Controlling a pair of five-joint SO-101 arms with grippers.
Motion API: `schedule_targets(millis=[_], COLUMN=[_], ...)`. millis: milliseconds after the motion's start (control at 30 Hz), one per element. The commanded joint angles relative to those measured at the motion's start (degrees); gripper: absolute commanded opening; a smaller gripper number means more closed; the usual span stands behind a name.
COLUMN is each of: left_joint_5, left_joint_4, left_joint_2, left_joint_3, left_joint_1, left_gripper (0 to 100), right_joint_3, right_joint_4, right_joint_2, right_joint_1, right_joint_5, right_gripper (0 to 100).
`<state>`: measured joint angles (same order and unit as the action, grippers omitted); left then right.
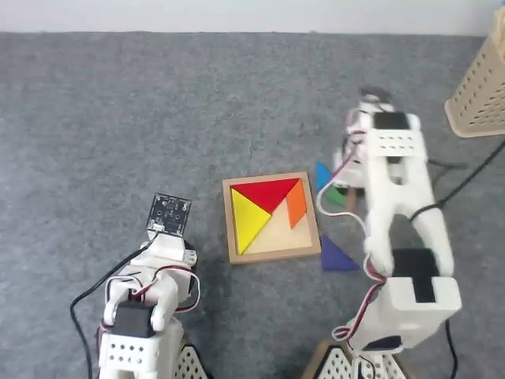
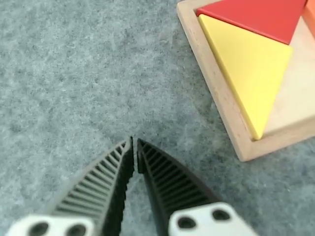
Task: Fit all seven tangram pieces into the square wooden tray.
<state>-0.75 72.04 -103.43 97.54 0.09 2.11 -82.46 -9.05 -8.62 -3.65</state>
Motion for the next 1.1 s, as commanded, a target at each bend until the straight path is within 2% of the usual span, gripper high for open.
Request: schedule_targets(millis=[0,100,267,500,767,1067], left_joint_5=[0.4,0.4,0.4,0.4,0.4,0.4], left_joint_4=[0.4,0.4,0.4,0.4,0.4,0.4], left_joint_2=[-1.1,-1.1,-1.1,-1.1,-1.1,-1.1], left_joint_3=[-1.0,-1.0,-1.0,-1.0,-1.0,-1.0], left_joint_1=[-0.4,-0.4,-0.4,-0.4,-0.4,-0.4], left_gripper=[1,1,1,1,1,1], right_joint_3=[-3.7,-2.5,1.8,6.2,2.0,0.6], right_joint_4=[1.2,4.8,10.0,14.7,14.5,14.9], right_joint_2=[0.5,0.5,0.4,0.0,-7.2,-8.3], right_joint_1=[-9.5,-15.4,-18.6,-18.6,-19.0,-18.5], right_joint_5=[4.7,3.9,2.3,2.2,1.8,-2.7], right_gripper=[0.7,0.7,0.7,0.7,0.7,1.2])
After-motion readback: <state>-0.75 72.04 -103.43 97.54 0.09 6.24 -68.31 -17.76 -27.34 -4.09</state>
